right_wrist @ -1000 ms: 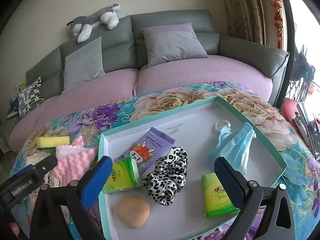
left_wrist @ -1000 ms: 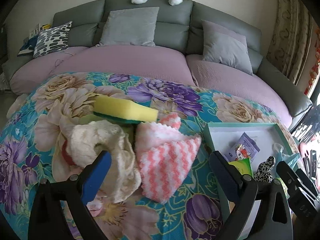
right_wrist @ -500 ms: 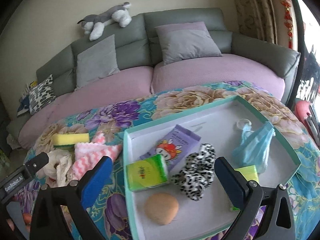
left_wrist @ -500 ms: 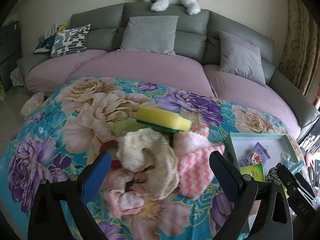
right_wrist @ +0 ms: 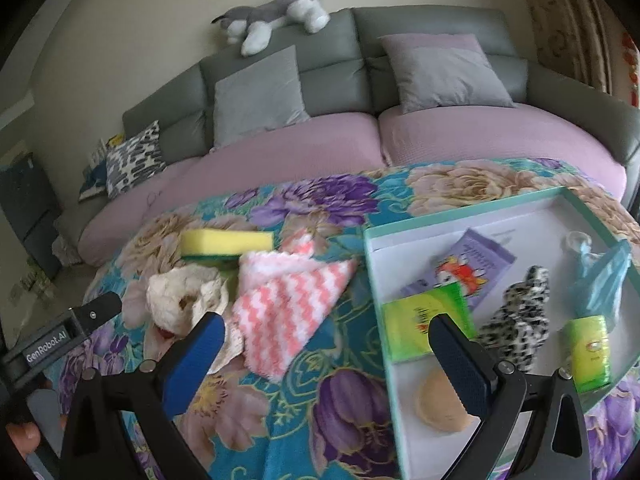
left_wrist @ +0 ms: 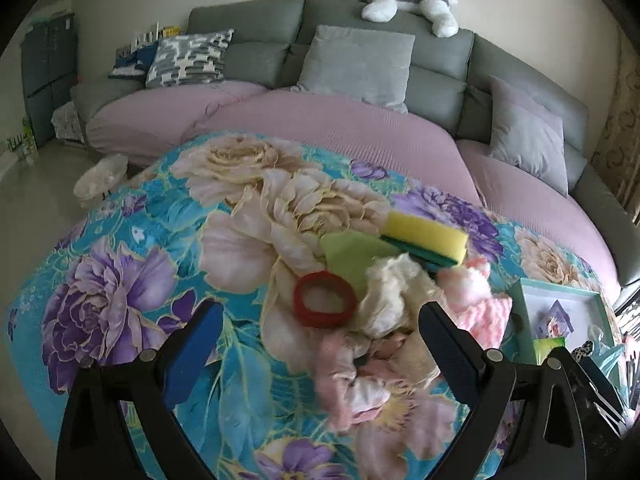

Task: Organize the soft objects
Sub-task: 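Withdraw both open grippers from the tray back to the pile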

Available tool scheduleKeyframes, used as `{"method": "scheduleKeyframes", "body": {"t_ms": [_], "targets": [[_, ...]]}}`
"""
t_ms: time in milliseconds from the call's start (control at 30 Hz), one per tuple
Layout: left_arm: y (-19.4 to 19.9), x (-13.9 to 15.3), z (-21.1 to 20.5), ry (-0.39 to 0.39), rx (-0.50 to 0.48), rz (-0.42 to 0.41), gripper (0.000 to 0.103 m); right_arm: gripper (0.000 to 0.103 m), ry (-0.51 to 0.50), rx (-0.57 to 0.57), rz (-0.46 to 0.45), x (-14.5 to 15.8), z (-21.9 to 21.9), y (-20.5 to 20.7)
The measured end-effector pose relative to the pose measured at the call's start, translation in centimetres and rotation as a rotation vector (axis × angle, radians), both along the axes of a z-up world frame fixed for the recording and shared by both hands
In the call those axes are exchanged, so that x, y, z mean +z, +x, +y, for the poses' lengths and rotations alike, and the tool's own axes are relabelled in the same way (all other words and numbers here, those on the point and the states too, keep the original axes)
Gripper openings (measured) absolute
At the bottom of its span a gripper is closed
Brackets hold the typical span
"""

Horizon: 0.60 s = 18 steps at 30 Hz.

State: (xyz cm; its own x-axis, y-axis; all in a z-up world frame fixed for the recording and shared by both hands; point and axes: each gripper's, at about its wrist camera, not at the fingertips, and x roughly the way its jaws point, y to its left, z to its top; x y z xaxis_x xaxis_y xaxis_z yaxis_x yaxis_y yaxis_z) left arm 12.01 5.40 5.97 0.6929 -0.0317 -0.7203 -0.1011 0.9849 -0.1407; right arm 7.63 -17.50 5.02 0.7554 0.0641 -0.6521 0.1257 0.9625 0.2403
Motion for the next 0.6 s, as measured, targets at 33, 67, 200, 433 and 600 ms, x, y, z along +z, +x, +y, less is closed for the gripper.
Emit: {"method": "scheduleKeyframes", "body": {"t_ms": [33,67,200,433,600], "targets": [[0.1,-0.5,0.4,-0.009,-0.007,0.022,0.098,0.103,0.002,0.004,0.002,-0.1,0.3,0.1],[0.2,-0.8,0.5,-0.012,-0.011,0.035,0.098,0.103,0.009,0.011,0.005,-0.3,0.6,0.3],[0.6,-2.5,0.9,-0.055,-0.025,0.086,0.098,0.103,0.044,0.020,0.021,-0.9,1.0,1.0],[0.9,-4.2,0.0,-0.080,-0.062,0.141,0.098,0.102,-0.044,-0.001,0.005,-0.6,2.1,1.1],[1.4,-5.8,-0.3,-0.121,-0.096,0.198,0.093,0.096,-0.056,-0.008,-0.003,-0.7,1.9,1.1]]}}
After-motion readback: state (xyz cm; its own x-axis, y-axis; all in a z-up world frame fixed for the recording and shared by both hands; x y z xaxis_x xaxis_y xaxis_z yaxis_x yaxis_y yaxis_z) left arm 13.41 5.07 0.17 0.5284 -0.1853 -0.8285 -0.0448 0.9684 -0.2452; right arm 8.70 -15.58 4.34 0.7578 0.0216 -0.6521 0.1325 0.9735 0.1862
